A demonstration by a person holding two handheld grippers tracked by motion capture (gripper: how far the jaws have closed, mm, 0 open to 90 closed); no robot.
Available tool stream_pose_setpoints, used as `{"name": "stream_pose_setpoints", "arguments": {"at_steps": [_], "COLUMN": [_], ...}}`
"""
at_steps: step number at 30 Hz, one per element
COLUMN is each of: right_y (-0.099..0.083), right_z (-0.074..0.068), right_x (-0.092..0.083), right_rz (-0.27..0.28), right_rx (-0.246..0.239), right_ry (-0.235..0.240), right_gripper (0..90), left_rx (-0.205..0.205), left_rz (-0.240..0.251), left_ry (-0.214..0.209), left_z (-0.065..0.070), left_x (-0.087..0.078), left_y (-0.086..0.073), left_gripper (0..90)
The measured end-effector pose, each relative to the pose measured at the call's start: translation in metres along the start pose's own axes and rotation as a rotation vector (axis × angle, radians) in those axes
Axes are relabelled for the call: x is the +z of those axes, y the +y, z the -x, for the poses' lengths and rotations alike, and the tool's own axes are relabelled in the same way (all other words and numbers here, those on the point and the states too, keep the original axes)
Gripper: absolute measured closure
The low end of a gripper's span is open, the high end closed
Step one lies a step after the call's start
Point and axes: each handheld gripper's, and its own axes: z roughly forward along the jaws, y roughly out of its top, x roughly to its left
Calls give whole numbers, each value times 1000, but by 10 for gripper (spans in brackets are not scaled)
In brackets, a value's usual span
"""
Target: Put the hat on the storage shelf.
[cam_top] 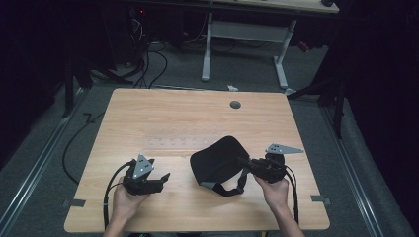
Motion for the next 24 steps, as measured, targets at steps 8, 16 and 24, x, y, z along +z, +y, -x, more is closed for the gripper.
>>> {"name": "stream_pose_setpoints", "arguments": {"at_steps": [8, 16, 24], "right_y": [-1, 0, -1], "right_z": [-5, -9, -12], "right_x": [9, 13, 19], "right_rz": [-16, -29, -49], "right_rx": [1, 4, 1], "right_ry": [17, 28, 38], "right_gripper": [855, 855, 854], "left_rx": [18, 28, 31], "left_rz": [-17, -28, -32], "left_ry": [-65, -122, -145], "left_z": [18, 35, 43], "left_x": [1, 3, 5], "left_y": [0, 0, 0], "left_gripper": [240, 226, 224]}}
